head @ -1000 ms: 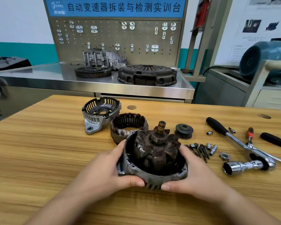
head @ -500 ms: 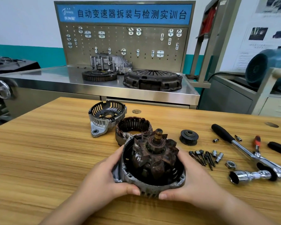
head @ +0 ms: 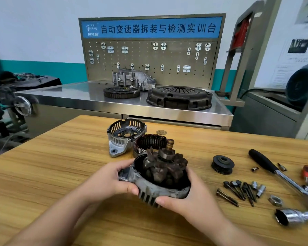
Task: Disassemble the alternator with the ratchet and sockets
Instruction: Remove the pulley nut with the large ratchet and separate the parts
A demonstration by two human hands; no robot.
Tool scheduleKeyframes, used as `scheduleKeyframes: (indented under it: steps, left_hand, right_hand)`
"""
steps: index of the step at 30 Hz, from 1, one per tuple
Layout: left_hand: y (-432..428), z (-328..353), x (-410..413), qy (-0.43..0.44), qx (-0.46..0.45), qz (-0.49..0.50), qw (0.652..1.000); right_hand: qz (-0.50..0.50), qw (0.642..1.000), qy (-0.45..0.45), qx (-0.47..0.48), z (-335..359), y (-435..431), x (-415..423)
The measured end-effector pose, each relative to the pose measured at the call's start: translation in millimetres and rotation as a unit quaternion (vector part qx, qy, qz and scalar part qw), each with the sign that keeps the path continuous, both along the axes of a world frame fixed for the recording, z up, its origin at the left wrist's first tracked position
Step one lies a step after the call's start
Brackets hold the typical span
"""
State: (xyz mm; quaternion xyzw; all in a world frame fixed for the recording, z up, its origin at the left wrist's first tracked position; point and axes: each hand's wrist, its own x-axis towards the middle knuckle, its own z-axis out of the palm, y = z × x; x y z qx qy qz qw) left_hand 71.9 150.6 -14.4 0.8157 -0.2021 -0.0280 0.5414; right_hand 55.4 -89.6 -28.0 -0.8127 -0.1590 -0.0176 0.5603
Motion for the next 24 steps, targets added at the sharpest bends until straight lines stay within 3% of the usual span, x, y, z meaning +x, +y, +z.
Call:
scheduleKeyframes:
  steps: [9, 13, 19, 24]
  left_hand:
    - [19, 24, 48, 0.033, 0.077, -0.082, 0.993]
    - [31, 29, 63, 0.034, 0.113, -0.040, 0.992]
    - [39, 25, 69, 0.019, 0.098, 0.081, 0.992]
    - [36, 33, 50, -0.002, 0.195, 0.129, 0.972]
  right_hand:
    - [-0.096, 0.995, 0.007, -0.010, -14, 31, 3]
    - [-0.110, 0.994, 0.004, -0.003, -12, 43, 12]
    - [-0.115, 0.993, 0.010, -0.024, -5, 51, 32]
    - [-0.012, 0.997, 0.035, -0.061, 5, 17, 31]
